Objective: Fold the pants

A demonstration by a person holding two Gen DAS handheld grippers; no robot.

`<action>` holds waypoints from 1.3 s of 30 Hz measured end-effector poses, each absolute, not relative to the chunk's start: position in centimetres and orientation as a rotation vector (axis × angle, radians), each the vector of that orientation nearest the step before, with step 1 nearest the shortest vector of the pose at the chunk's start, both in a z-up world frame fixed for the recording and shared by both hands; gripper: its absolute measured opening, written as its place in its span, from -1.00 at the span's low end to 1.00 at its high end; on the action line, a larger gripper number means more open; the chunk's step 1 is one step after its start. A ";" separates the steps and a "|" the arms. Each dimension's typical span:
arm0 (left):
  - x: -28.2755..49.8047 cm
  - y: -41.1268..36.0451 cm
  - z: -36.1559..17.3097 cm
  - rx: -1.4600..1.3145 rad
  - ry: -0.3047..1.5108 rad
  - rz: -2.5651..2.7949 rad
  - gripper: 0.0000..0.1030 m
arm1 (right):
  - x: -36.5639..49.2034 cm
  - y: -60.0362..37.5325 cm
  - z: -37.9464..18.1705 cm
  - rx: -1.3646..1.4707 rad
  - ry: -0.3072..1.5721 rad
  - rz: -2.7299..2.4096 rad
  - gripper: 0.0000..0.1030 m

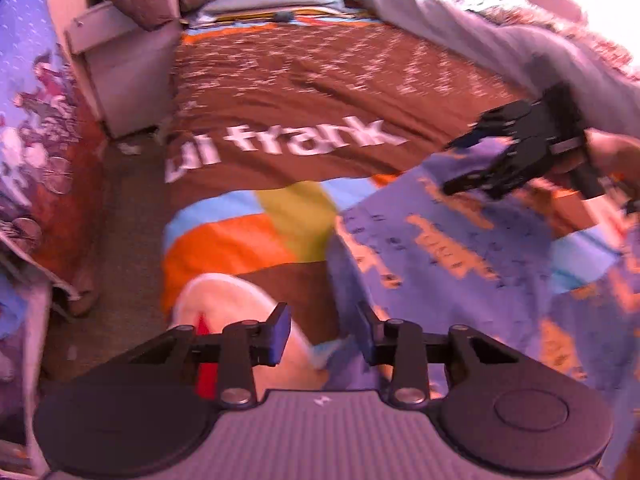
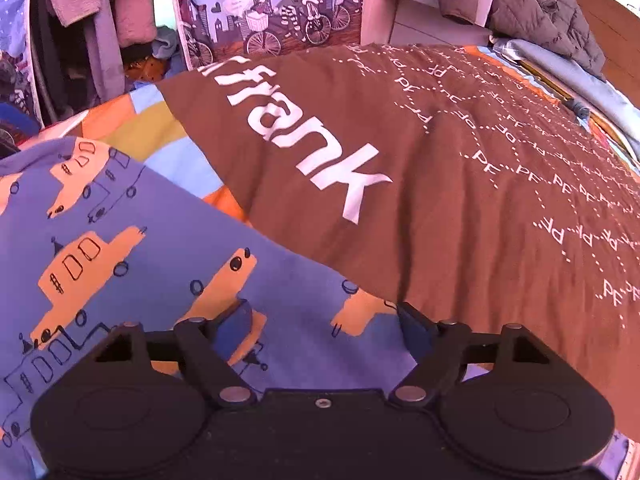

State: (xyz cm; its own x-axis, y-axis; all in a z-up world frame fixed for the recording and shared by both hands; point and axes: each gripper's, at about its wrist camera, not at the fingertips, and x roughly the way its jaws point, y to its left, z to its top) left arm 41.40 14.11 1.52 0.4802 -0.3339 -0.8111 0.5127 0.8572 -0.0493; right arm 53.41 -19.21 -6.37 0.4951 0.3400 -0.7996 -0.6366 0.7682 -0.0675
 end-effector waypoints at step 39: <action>35.2 9.5 7.5 0.258 0.805 -0.205 -0.97 | 41.9 -20.9 2.2 -0.367 0.683 0.462 -0.98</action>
